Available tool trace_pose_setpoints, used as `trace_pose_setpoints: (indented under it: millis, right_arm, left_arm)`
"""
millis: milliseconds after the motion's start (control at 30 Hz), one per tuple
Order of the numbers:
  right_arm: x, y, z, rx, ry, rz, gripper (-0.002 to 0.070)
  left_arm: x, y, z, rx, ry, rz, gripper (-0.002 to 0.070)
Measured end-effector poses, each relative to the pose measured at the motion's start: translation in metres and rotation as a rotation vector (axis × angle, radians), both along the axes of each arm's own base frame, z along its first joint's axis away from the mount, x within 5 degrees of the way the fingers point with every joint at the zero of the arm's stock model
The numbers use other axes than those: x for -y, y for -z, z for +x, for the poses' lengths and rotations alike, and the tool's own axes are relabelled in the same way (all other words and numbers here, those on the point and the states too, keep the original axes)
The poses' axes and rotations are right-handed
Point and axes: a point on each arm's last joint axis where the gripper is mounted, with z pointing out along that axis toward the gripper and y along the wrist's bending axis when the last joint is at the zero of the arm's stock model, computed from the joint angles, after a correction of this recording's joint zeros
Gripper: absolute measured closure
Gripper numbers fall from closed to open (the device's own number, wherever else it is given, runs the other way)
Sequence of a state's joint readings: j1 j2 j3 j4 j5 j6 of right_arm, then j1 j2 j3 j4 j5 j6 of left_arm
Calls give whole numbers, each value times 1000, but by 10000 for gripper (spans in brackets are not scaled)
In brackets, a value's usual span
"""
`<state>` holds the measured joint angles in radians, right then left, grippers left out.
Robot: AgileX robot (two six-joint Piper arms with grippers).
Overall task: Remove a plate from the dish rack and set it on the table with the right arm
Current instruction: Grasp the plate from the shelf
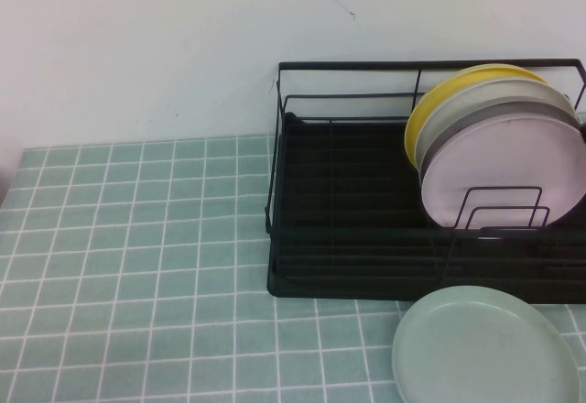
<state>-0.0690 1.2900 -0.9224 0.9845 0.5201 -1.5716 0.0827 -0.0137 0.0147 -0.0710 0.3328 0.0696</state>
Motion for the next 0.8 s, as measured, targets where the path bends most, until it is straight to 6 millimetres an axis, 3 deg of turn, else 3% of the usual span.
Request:
trace_pose_setpoints:
  millis: [200,400,800]
  right_arm:
    - [-2,12,39,-10,-152,-94,337]
    - [-1,25,70,-33,-180,-107,336]
    - [2,53,89,-90,-188,-127,336]
  left_arm:
    - [0,0,0,0,0,0,678]
    - [0,0,0,0,0,0,678]
    - [0,0,0,0,0,0,678]
